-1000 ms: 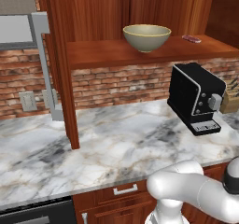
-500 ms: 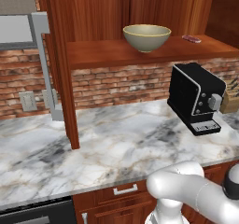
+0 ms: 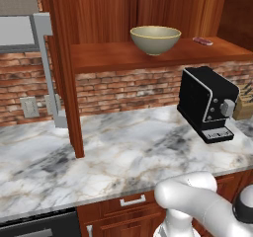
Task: Pick the mug and place it in the sink. Pick the bowl and place it in the open cabinet and then close the cabinet.
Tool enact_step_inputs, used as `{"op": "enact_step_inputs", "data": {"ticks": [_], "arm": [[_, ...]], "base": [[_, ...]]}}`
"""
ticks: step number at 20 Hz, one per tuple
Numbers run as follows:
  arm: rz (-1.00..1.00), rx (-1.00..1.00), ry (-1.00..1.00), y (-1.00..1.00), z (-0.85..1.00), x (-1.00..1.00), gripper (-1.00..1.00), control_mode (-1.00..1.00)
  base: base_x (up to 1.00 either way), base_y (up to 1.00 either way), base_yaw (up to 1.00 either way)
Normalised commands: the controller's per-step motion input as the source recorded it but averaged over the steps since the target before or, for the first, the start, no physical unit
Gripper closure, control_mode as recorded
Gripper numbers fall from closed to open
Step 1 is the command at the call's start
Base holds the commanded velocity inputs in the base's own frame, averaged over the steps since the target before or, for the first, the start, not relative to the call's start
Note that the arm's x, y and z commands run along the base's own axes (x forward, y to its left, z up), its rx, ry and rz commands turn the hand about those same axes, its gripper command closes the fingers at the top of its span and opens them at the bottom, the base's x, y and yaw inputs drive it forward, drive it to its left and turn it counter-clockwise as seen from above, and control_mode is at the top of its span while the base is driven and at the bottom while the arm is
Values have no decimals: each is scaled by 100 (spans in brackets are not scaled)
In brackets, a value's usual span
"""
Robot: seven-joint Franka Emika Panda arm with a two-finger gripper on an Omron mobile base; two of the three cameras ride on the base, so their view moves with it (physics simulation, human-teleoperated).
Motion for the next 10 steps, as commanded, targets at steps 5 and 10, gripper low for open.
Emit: {"op": "enact_step_inputs", "data": {"ticks": [5, 10], "arm": [[14, 7, -24, 70, 0, 0, -100, -100], [14, 6, -16, 63, 0, 21, -100, -100]], "base": [[0, 0, 0], [0, 0, 0]]}}
